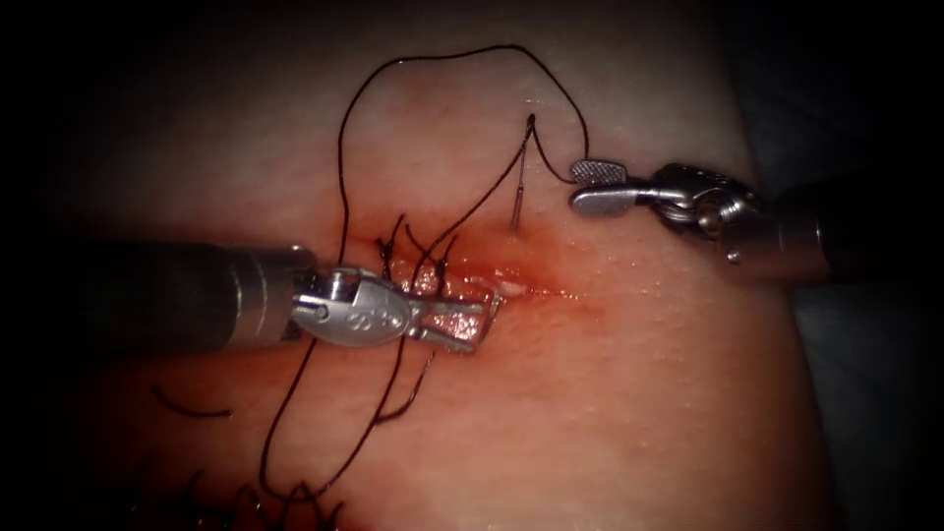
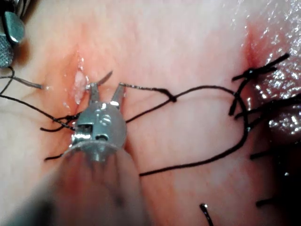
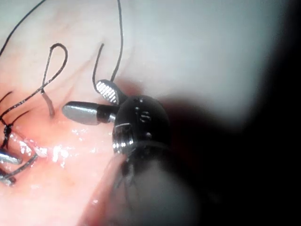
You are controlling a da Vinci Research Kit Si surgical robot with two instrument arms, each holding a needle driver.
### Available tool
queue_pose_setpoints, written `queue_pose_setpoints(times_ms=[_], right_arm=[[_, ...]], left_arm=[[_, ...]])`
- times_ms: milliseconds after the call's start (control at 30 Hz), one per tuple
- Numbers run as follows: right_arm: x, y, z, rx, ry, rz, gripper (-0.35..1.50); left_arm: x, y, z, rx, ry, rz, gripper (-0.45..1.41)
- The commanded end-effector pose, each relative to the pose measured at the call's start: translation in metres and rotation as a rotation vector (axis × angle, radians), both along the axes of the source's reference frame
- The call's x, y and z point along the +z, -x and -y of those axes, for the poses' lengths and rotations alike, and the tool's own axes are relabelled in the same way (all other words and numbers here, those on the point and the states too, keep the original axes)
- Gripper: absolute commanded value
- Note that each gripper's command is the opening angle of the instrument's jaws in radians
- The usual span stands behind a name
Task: Wound Closure
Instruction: Grab the needle with the left driver and pull it through the tissue.
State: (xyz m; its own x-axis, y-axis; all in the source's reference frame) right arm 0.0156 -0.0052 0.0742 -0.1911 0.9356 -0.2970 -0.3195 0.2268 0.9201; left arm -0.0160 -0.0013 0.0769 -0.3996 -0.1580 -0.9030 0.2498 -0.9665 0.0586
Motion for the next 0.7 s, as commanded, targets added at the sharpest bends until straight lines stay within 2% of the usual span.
queue_pose_setpoints(times_ms=[33,233,700], right_arm=[[0.0009,0.0005,0.0002,0.007,0.0,0.009,1.03],[0.0014,0.0016,0.0013,0.018,0.011,0.028,1.03],[0.0008,-0.0004,0.0031,0.014,0.019,0.014,1.03]], left_arm=[[0.0005,0.0009,0.0,-0.002,0.007,0.005,0.1],[0.001,0.0022,-0.0006,-0.003,0.01,0.015,0.15],[0.0037,0.0023,-0.002,-0.013,0.027,0.001,0.14]])
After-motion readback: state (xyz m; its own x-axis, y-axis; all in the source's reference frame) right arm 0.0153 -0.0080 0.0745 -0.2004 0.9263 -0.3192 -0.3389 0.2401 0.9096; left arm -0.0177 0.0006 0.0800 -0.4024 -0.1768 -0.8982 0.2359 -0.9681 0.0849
